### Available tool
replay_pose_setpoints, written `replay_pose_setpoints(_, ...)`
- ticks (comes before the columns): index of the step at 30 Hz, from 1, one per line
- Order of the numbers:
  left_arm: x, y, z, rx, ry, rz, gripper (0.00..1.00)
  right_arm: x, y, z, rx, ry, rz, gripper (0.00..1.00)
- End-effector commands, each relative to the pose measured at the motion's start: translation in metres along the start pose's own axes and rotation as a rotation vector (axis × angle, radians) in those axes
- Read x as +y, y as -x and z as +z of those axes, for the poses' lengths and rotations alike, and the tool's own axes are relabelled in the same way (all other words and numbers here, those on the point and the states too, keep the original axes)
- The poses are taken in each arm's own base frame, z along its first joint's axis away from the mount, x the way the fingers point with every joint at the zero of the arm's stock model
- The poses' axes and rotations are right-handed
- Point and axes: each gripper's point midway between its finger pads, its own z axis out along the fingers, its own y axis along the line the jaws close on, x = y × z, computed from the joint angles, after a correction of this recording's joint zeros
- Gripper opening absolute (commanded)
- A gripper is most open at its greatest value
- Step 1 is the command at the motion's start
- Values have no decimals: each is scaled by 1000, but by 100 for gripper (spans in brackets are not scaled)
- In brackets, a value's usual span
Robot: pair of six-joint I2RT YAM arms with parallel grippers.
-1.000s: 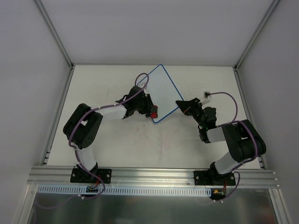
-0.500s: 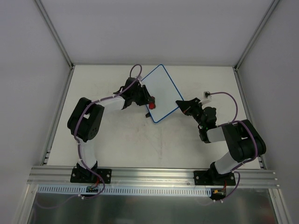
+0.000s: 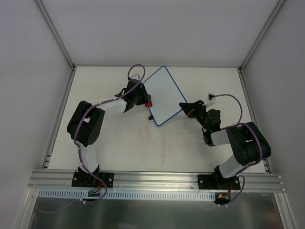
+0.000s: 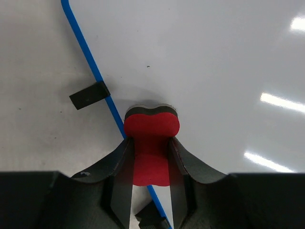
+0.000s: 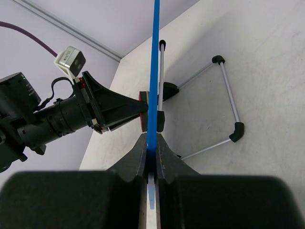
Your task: Erase the whiteboard
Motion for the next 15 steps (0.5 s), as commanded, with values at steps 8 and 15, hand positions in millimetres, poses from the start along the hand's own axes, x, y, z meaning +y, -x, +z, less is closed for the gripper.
replay_pose_setpoints(8,-21,37,-32,-232,30,151,0,21,5,3,-19,99,-28,0)
replay_pose_setpoints(15,-22,61,-37,-279,110,196,0,22,7,4,-21,102,-30,0)
